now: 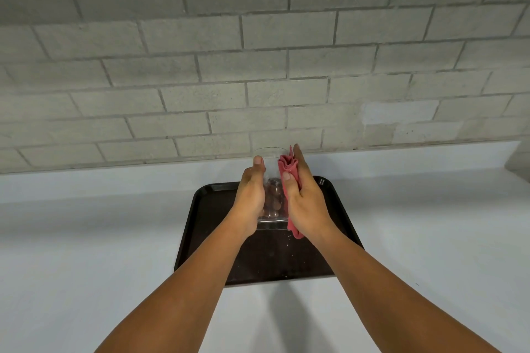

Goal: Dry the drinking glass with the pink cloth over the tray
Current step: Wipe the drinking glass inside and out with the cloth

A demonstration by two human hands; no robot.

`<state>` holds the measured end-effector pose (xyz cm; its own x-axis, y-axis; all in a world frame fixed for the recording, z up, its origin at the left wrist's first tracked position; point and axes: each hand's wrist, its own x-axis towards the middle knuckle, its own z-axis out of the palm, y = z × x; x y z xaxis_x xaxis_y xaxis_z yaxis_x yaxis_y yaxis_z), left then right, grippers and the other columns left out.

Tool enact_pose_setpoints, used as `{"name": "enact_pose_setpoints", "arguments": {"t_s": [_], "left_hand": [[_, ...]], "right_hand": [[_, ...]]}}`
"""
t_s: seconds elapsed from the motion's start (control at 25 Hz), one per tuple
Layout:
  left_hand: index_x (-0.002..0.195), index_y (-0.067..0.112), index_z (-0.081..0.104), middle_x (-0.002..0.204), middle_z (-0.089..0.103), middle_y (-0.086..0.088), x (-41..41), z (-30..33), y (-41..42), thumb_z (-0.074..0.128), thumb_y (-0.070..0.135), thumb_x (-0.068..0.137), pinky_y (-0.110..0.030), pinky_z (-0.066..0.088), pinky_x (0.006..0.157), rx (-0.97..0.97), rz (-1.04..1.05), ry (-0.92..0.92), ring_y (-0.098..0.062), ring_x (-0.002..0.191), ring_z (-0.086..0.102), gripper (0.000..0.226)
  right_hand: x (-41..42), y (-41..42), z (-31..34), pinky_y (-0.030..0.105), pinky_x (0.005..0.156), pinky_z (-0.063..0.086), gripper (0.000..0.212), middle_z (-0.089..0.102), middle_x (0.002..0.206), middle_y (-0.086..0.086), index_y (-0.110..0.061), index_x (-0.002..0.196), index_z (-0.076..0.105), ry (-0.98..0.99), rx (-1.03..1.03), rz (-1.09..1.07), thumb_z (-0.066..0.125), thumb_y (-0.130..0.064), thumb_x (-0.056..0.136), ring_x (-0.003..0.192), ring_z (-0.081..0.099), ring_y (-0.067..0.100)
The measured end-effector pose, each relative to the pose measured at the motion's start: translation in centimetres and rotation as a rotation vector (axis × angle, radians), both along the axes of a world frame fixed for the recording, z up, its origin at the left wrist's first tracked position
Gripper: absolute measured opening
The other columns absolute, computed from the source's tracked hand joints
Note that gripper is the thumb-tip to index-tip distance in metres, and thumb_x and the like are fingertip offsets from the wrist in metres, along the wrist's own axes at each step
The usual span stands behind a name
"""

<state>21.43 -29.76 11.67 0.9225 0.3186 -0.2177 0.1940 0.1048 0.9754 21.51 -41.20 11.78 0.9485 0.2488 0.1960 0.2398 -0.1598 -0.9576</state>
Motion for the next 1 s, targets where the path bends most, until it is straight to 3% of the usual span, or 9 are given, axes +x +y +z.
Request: {"name": "enact_pose_setpoints", "arguments": {"t_s": [0.12, 0.16, 0.28, 0.36, 0.48, 0.64, 0.76, 0.84, 1.0], "left_hand": [[0.145, 0.023, 0.046, 0.15, 0.049, -0.01, -0.1, 0.2, 0.2, 0.029, 0.075, 0.092, -0.059, 0.047, 0.105, 0.002, 0.02, 0.003, -0.033, 0.131, 0.055, 0.076], [0.142, 0.024, 0.048, 0.146, 0.053, -0.012, -0.1, 0.3, 0.3, 0.03, 0.077, 0.09, -0.058, 0.05, 0.102, -0.01, 0.029, 0.003, -0.034, 0.126, 0.059, 0.076], [0.136, 0.024, 0.051, 0.128, 0.064, -0.017, -0.3, 0.8, 0.6, 0.031, 0.077, 0.089, -0.057, 0.059, 0.089, -0.066, 0.047, 0.015, -0.042, 0.103, 0.072, 0.074], [0.137, 0.023, 0.051, 0.129, 0.065, -0.018, -0.5, 1.0, 0.7, 0.033, 0.08, 0.086, -0.057, 0.059, 0.087, -0.088, 0.036, 0.025, -0.04, 0.102, 0.073, 0.078], [0.141, 0.023, 0.05, 0.134, 0.063, -0.015, -1.0, 1.4, 0.6, 0.036, 0.083, 0.082, -0.057, 0.059, 0.09, -0.114, 0.03, 0.008, -0.036, 0.11, 0.07, 0.085], [0.136, 0.026, 0.055, 0.139, 0.061, -0.013, -0.9, 0.8, 0.7, 0.044, 0.098, 0.056, -0.059, 0.054, 0.096, -0.135, 0.044, 0.035, -0.035, 0.123, 0.062, 0.108], [0.137, 0.024, 0.055, 0.135, 0.063, -0.013, -1.5, 1.4, 0.5, 0.038, 0.085, 0.08, -0.053, 0.052, 0.099, -0.132, 0.042, 0.046, -0.032, 0.122, 0.062, 0.085], [0.14, 0.023, 0.053, 0.132, 0.062, -0.01, -1.4, 1.3, 0.6, 0.032, 0.076, 0.09, -0.046, 0.056, 0.091, -0.11, 0.045, 0.045, -0.029, 0.121, 0.062, 0.076], [0.135, 0.022, 0.057, 0.126, 0.068, -0.013, -1.7, 1.1, 0.6, 0.033, 0.073, 0.093, -0.044, 0.059, 0.085, -0.103, 0.038, 0.039, -0.027, 0.11, 0.069, 0.07]], "right_hand": [[-0.2, -0.1, -0.1, 0.019, 0.108, 0.039, 0.054, 0.038, 0.153, -0.017, -0.045, 0.151, 0.023, -0.051, 0.052, -0.012, 0.039, -0.023, 0.104, 0.131, 0.04, -0.002], [-0.2, -0.2, -0.1, 0.022, 0.109, 0.039, 0.058, 0.038, 0.152, -0.017, -0.044, 0.151, 0.023, -0.062, 0.06, -0.001, 0.04, -0.016, 0.103, 0.131, 0.042, -0.002], [-0.4, -0.6, 0.4, 0.006, 0.094, 0.043, 0.062, 0.042, 0.14, -0.028, -0.044, 0.149, 0.029, -0.083, 0.065, -0.011, 0.046, -0.009, 0.101, 0.12, 0.049, -0.006], [-0.5, -0.7, 0.3, 0.01, 0.1, 0.042, 0.055, 0.042, 0.143, -0.025, -0.043, 0.148, 0.034, -0.104, 0.043, 0.008, 0.048, -0.016, 0.101, 0.13, 0.047, 0.0], [-0.6, -0.8, 0.0, 0.032, 0.116, 0.032, 0.055, 0.023, 0.161, -0.017, -0.056, 0.148, 0.014, -0.155, -0.082, 0.104, 0.039, -0.034, 0.104, 0.146, 0.028, 0.01], [-0.7, -0.4, 0.1, 0.034, 0.122, 0.018, 0.05, 0.014, 0.163, -0.018, -0.052, 0.149, 0.013, -0.195, -0.116, 0.107, 0.031, -0.037, 0.105, 0.151, 0.009, 0.004], [-0.4, 0.1, 0.1, 0.036, 0.122, 0.01, 0.05, 0.003, 0.165, -0.015, -0.041, 0.153, 0.015, -0.19, -0.146, 0.053, 0.027, -0.042, 0.104, 0.151, -0.001, 0.004], [-0.6, 0.3, -0.1, 0.029, 0.12, 0.011, 0.051, -0.001, 0.165, -0.015, -0.036, 0.154, 0.013, -0.192, -0.141, 0.051, 0.027, -0.04, 0.105, 0.15, -0.001, 0.002], [-1.4, 0.4, 0.0, 0.025, 0.12, 0.015, 0.051, 0.014, 0.164, -0.011, -0.031, 0.155, 0.015, -0.174, -0.147, 0.055, 0.029, -0.032, 0.106, 0.15, 0.01, 0.004]]}}
